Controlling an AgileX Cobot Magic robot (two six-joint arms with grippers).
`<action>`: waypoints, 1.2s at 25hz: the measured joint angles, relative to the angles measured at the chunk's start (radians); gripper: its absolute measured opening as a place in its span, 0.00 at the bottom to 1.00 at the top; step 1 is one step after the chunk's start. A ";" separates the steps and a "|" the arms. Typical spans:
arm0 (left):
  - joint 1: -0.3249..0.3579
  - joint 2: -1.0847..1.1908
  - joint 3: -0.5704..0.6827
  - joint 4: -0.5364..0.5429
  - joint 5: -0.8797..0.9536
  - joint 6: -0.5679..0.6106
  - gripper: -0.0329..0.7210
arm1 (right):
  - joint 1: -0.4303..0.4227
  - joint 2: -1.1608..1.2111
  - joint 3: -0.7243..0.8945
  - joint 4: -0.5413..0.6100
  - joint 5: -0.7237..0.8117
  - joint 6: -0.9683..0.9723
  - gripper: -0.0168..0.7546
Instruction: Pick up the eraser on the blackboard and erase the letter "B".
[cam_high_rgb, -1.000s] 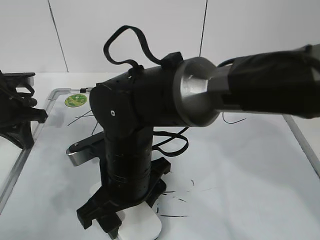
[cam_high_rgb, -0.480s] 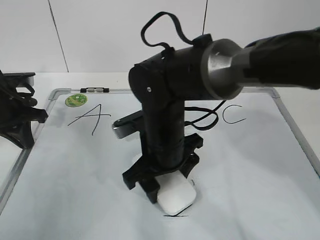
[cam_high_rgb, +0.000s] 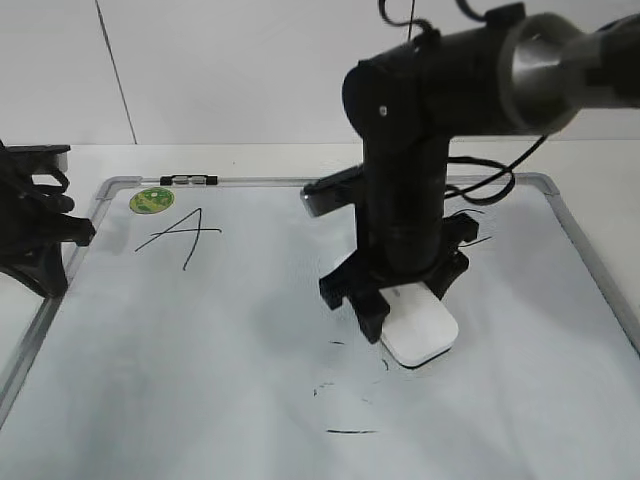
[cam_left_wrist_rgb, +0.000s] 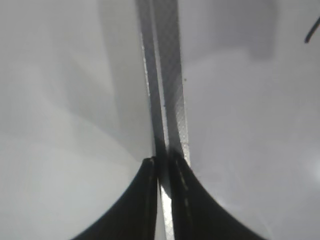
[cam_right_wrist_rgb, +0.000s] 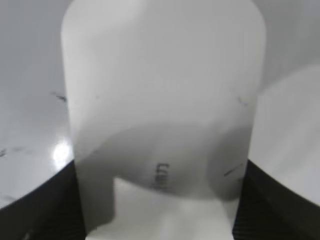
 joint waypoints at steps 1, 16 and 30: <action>0.000 0.000 0.000 0.000 0.000 0.000 0.09 | 0.000 -0.027 0.000 0.000 0.000 -0.005 0.75; 0.000 0.000 0.000 0.000 0.000 0.000 0.09 | 0.000 -0.395 0.374 0.181 -0.181 -0.101 0.75; 0.000 0.000 0.000 0.000 0.007 0.000 0.09 | 0.000 -0.288 0.393 0.167 -0.339 -0.104 0.75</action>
